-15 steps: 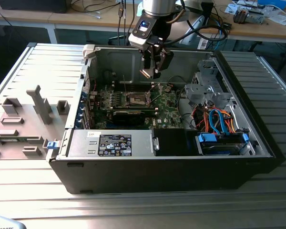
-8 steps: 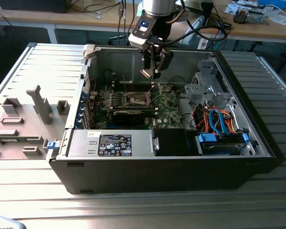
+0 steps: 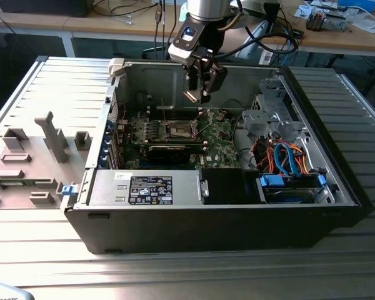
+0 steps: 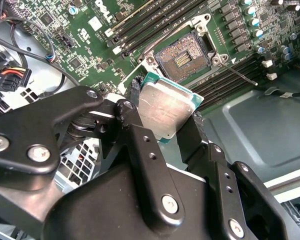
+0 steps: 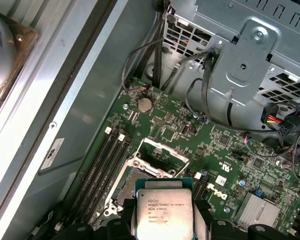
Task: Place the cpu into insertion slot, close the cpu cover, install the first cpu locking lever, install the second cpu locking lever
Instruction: 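Place the cpu into insertion slot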
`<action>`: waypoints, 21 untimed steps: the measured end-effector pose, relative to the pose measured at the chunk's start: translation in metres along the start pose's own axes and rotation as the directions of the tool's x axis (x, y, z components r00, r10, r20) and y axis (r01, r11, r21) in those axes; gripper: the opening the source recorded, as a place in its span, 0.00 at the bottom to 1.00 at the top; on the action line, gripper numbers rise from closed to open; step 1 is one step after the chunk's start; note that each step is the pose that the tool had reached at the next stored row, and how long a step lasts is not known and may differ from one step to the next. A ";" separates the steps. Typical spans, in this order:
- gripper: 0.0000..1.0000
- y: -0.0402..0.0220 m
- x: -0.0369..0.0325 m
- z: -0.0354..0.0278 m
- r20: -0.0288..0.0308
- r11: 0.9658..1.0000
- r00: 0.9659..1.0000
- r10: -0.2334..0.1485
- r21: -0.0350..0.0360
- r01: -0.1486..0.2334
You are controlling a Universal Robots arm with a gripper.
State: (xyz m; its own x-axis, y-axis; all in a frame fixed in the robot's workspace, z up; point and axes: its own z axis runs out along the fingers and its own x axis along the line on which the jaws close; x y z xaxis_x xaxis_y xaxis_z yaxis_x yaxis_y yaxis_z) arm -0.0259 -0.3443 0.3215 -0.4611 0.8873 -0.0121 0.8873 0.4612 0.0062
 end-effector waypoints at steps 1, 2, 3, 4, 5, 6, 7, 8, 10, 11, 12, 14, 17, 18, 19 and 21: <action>0.54 0.0000 0.0000 0.0000 0.000 1.000 1.000 0.001 0.000 -0.001; 0.54 0.0000 0.0000 0.0000 0.000 1.000 1.000 0.001 0.000 -0.001; 0.54 0.0000 0.0000 0.0000 0.000 1.000 1.000 0.002 0.000 -0.002; 0.54 0.0000 0.0000 0.0000 0.000 1.000 1.000 0.003 0.000 -0.003; 0.54 0.0000 0.0000 0.0000 0.000 1.000 1.000 0.003 0.000 -0.003; 0.54 0.0000 0.0000 0.0000 0.000 1.000 1.000 0.004 0.000 -0.004; 0.54 0.0000 0.0000 0.0000 0.000 1.000 1.000 0.004 0.000 -0.004; 0.54 0.0000 0.0000 0.0000 0.000 1.000 1.000 0.005 0.000 -0.005; 0.54 0.0000 0.0000 0.0000 0.000 1.000 1.000 0.006 0.000 -0.006; 0.54 0.0000 0.0000 0.0000 0.000 1.000 1.000 0.007 0.000 -0.007; 0.54 0.0000 0.0000 0.0000 0.000 1.000 1.000 0.008 0.000 -0.008; 0.54 0.0000 0.0000 0.0000 0.000 1.000 1.000 0.009 0.000 -0.009; 0.54 0.0000 0.0000 0.0000 0.000 1.000 1.000 0.011 0.000 -0.011; 0.54 0.0000 0.0000 0.0000 0.000 1.000 1.000 0.012 0.000 -0.012; 0.54 0.0000 0.0000 0.0000 0.000 1.000 1.000 0.012 0.000 -0.012; 0.54 0.0000 0.0000 0.0000 0.000 1.000 1.000 0.014 0.000 -0.014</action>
State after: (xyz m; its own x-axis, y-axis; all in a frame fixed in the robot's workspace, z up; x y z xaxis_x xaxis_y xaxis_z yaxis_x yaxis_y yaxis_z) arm -0.0259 -0.3443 0.3215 -0.4488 0.8935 -0.0124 0.8936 0.4489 0.0060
